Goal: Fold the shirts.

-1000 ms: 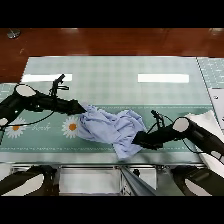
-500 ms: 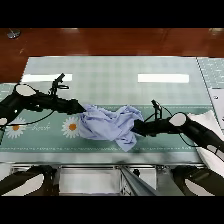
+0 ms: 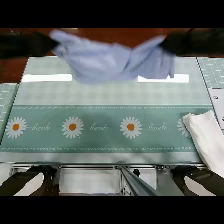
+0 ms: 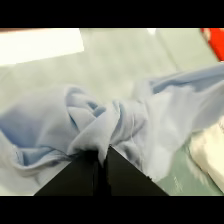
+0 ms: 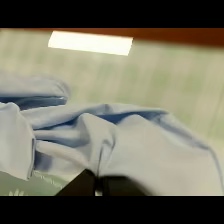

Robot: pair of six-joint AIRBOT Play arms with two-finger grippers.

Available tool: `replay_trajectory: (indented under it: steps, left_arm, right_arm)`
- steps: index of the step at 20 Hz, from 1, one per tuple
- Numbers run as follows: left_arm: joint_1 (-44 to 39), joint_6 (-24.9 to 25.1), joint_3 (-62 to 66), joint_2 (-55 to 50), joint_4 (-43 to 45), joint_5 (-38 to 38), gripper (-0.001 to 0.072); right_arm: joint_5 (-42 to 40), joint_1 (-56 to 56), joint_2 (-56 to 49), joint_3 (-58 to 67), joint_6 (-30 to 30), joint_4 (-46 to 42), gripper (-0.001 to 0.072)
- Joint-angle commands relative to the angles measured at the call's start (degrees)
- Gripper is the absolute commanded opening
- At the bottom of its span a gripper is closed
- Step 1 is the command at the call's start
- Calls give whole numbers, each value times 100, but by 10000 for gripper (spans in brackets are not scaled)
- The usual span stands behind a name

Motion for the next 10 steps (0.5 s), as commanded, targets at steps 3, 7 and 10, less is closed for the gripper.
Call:
replay_trajectory:
  steps: [3,7,10]
  left_arm:
    - [146,-223,1985,686,269,-15,20]
    - [149,-540,2061,1523,852,-297,20]
    - [149,-1010,2046,2068,1655,-1032,20]
  right_arm:
    - [1298,101,278,3060,-278,-514,26]
    - [2186,103,1165,2645,-350,-509,26]
    - [2900,103,1753,2041,-293,-455,26]
